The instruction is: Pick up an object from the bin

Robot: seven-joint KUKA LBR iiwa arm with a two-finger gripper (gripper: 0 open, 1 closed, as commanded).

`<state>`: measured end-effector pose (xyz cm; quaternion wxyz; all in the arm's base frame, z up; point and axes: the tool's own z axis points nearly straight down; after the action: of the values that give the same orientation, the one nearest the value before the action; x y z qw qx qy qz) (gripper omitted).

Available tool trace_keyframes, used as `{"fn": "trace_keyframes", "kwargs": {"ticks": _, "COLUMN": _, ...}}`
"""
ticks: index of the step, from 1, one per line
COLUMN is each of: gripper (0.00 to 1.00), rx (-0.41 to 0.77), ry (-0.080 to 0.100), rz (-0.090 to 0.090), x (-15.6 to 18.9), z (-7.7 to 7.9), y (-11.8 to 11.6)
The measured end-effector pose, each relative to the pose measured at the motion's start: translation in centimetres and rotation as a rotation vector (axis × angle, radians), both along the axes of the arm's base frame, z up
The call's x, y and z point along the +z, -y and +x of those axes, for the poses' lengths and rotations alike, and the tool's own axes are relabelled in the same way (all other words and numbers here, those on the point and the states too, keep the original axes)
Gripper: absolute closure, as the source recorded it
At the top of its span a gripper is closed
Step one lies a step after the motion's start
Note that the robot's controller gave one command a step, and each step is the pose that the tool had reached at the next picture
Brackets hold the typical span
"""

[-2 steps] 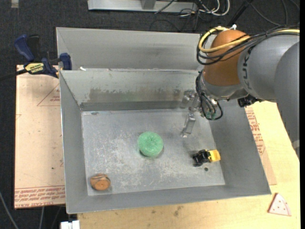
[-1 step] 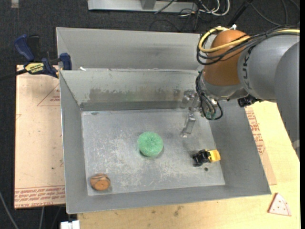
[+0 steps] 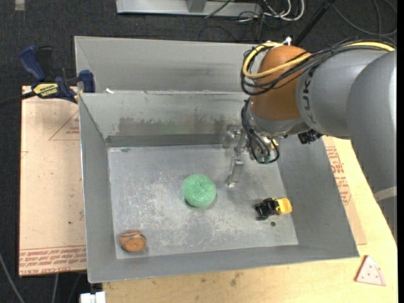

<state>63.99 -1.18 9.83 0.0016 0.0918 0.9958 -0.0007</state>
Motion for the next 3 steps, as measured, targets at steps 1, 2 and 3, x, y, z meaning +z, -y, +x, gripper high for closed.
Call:
{"fn": "trace_keyframes", "kwargs": {"ticks": 1, "gripper": 0.0, "rx": 0.089, "ry": -0.002, "rz": 0.005, "x": -1.6, "z": -2.7, "y": -2.0}}
{"fn": "trace_keyframes", "kwargs": {"ticks": 2, "gripper": 0.0, "rx": 0.105, "ry": -0.007, "rz": 0.002, "x": -2.0, "z": -3.5, "y": -1.6}}
{"fn": "trace_keyframes", "kwargs": {"ticks": 3, "gripper": 0.0, "rx": 0.126, "ry": -0.005, "rz": 0.006, "x": 2.6, "z": -4.4, "y": -1.2}}
